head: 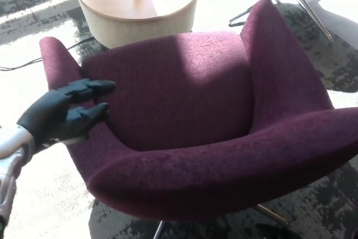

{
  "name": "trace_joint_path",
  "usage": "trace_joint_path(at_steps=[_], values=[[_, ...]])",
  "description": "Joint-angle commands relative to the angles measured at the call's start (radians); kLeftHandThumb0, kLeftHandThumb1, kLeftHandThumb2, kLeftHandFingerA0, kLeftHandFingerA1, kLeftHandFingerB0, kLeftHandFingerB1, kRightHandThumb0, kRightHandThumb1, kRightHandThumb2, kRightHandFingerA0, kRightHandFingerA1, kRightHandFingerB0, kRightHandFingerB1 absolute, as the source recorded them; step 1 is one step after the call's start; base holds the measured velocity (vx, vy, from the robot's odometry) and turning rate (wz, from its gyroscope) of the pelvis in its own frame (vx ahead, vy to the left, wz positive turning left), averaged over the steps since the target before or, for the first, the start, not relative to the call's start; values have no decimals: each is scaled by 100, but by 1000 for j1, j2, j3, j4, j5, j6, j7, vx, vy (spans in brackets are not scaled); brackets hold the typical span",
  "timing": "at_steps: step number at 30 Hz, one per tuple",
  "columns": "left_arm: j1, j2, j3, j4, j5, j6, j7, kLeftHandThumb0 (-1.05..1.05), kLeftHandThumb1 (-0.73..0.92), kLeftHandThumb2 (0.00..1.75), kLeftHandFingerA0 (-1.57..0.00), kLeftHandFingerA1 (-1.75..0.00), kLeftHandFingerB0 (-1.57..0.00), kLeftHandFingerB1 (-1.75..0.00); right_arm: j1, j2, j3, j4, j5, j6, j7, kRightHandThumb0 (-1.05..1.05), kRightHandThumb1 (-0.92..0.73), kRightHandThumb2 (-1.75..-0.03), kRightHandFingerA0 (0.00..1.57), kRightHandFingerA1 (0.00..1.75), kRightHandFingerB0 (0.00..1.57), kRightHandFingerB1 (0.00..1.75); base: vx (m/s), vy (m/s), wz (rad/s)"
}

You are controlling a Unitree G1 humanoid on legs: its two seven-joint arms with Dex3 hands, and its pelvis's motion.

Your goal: The robot stands in front of a sofa and uses its left hand to push the left side of the sofa

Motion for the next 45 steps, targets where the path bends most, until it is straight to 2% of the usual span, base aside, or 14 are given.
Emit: trace_joint_path(at_steps=[1, 3, 6, 8, 9, 14, 15, 21, 26, 28, 29, 43, 44, 45], values=[[13, 32, 85, 20, -44, -43, 18, -36, 52, 110, -2, -49, 0, -47, -2, -8, -5, 1, 11, -3, 5, -61, -67, -61, 75, 46, 66, 42, 0, 0, 0], [47, 48, 131, 45, -60, -89, -2, -75, 92, 72, -12, -34, -10, -24, -1, -9, -2, 7, 5, -5, -2, -62, -67, -61, 76, 46, 66, 42, 0, 0, 0], [77, 53, 165, 74, -69, -122, -15, -78, 74, 111, 0, -40, -12, -30, 0, -9, 0, 14, 1, 1, -10, -62, -66, -61, 76, 45, 68, 43, 0, 0, 0], [127, 23, 214, 74, -107, -116, 6, -79, 91, 68, -10, -32, -10, -23, 4, -2, -6, 17, 8, -3, -7, -61, -66, -61, 77, 46, 67, 43, 0, 0, 0], [143, 17, 221, 77, -108, -132, 8, -80, 75, 109, -5, -45, -11, -33, 6, -2, -5, 16, 7, -4, -8, -61, -66, -61, 79, 46, 67, 43, 0, 0, 0], [235, -4, 249, 114, -117, -174, -13, -76, 92, 69, -13, -34, -11, -25, 17, -1, -4, 10, 8, -6, 0, -61, -66, -61, 82, 47, 68, 42, 0, 0, 0], [243, -9, 253, 122, -118, -180, -11, -73, 73, 110, -8, -47, -4, -37, 16, -1, -6, 13, 9, -7, 2, -60, -66, -62, 80, 45, 67, 42, 0, 0, 0], [330, -59, 296, 206, -151, -240, 6, -76, 92, 71, -12, -35, -11, -26, 26, -7, -8, 20, 4, -18, 11, -63, -66, -62, 78, 44, 66, 42, 0, 0, 0], [411, -92, 350, 309, -211, -271, -25, -36, 55, 112, -3, -50, 0, -48, 48, 0, 1, 21, -6, -24, -6, -60, -67, -61, 79, 45, 68, 43, 0, 0, 0], [448, -105, 357, 345, -210, -291, -24, -82, 75, 108, -18, -51, -2, -39, 56, 0, 5, 28, -10, -20, -7, -61, -68, -62, 79, 45, 66, 42, 0, 0, 0], [457, -106, 358, 371, -210, -299, -34, -36, 53, 111, -2, -49, 0, -47, 59, 0, 6, 30, -11, -25, -3, -62, -67, -61, 80, 46, 67, 42, 0, 0, 9], [533, -148, 361, 474, -181, -406, 76, -35, 54, 111, -2, -49, 0, -47, 85, 4, 28, 45, -26, -38, -11, -64, -67, -61, 79, 44, 66, 42, 0, 0, 1], [532, -145, 356, 488, -175, -411, 78, -76, 92, 69, -17, -35, -12, -27, 86, 5, 29, 43, -25, -43, -10, -65, -66, -61, 79, 45, 66, 42, 0, 0, 0], [538, -147, 350, 490, -172, -408, 74, -36, 54, 111, -2, -49, 0, -47, 84, 8, 26, 42, -20, -35, -11, -63, -65, -61, 81, 46, 69, 43, 0, 0, 0]])
